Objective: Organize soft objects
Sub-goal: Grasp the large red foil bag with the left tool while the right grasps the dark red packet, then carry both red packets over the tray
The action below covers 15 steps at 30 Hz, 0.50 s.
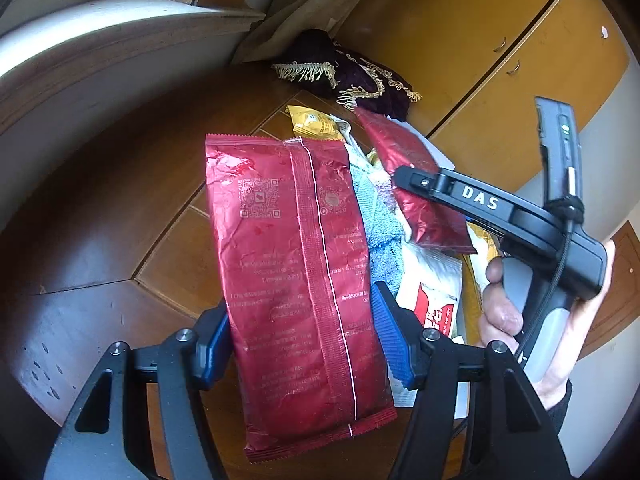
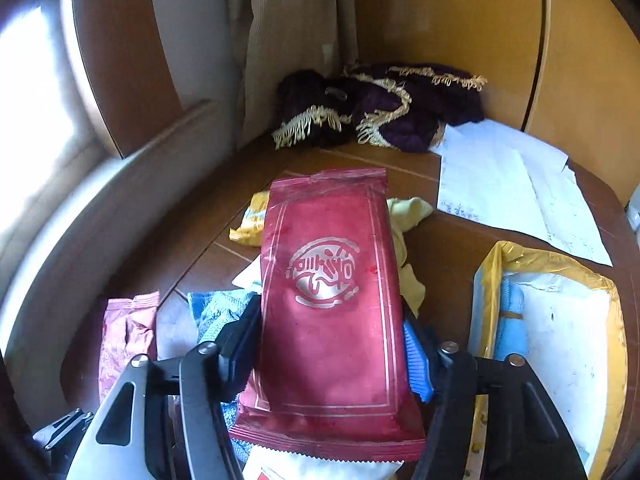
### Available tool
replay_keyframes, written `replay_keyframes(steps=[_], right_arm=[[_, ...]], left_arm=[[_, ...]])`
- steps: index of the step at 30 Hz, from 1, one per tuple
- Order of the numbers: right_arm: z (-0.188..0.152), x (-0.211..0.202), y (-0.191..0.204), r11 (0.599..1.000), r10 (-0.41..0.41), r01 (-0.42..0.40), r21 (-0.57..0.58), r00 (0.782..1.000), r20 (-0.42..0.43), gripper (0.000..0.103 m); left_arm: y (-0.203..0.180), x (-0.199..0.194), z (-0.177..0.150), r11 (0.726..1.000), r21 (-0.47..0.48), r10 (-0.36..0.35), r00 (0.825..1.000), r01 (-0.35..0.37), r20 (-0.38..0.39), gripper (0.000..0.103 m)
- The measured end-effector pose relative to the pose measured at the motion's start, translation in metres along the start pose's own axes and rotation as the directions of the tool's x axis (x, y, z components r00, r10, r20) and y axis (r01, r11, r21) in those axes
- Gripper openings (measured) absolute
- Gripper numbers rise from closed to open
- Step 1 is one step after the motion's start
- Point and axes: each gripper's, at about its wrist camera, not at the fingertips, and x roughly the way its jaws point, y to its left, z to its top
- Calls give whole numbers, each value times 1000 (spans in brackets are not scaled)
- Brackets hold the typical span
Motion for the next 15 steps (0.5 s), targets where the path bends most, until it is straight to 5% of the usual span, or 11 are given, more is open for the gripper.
replay_keyframes(steps=[5, 15], right_arm=[[1, -25, -17, 993, 58, -66, 98, 995, 81, 62], [-37, -102, -76, 949, 213, -261, 180, 946, 245, 61]], left_arm=[[-7, -4, 2, 1000, 9, 14, 1000, -15, 18, 62], [-47, -29, 4, 999, 40, -5, 998, 2, 63, 62]])
